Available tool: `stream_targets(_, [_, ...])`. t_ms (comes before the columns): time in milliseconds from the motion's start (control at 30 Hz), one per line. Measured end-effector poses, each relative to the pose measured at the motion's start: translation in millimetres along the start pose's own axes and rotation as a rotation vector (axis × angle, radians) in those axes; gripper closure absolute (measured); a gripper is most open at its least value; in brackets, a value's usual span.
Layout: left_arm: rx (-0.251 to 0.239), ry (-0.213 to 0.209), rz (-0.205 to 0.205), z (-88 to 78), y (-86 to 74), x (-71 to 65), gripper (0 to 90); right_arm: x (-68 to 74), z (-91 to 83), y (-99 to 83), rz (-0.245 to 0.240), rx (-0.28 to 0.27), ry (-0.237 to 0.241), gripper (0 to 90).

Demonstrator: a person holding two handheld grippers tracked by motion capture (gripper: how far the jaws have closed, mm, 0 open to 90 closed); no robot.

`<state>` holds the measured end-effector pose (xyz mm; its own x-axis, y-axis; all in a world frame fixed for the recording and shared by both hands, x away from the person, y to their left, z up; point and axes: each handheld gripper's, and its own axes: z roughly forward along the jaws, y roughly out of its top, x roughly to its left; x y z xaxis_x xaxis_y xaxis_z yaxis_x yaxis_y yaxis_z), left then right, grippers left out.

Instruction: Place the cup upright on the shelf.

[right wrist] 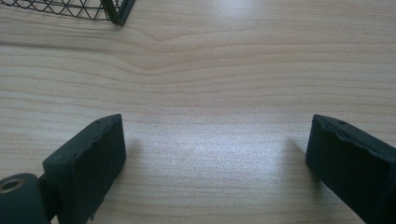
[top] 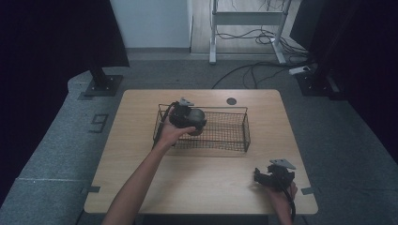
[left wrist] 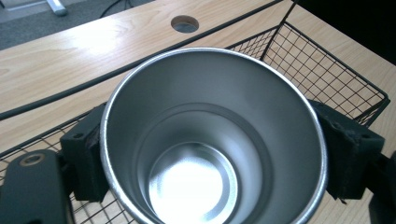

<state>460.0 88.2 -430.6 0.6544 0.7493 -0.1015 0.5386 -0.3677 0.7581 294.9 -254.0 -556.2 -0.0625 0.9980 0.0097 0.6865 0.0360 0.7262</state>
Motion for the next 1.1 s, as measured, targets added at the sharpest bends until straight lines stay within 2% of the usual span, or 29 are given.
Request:
stream_targets(333, [0.024,-0.008,0.003,12.8,-2.7,-2.7,14.4,0.0,0.0,0.0,0.0,0.0,0.0,4.9])
stream_targets(700, [0.051,-0.013,-0.038,25.1,-9.0,3.4,14.4,0.0,0.0,0.0,0.0,0.0,0.0,4.9])
stream_targets(1100, [0.08,-0.009,-0.048,33.5,-13.9,8.9,14.4,0.0,0.1,0.0,0.0,-0.001,0.0,4.9])
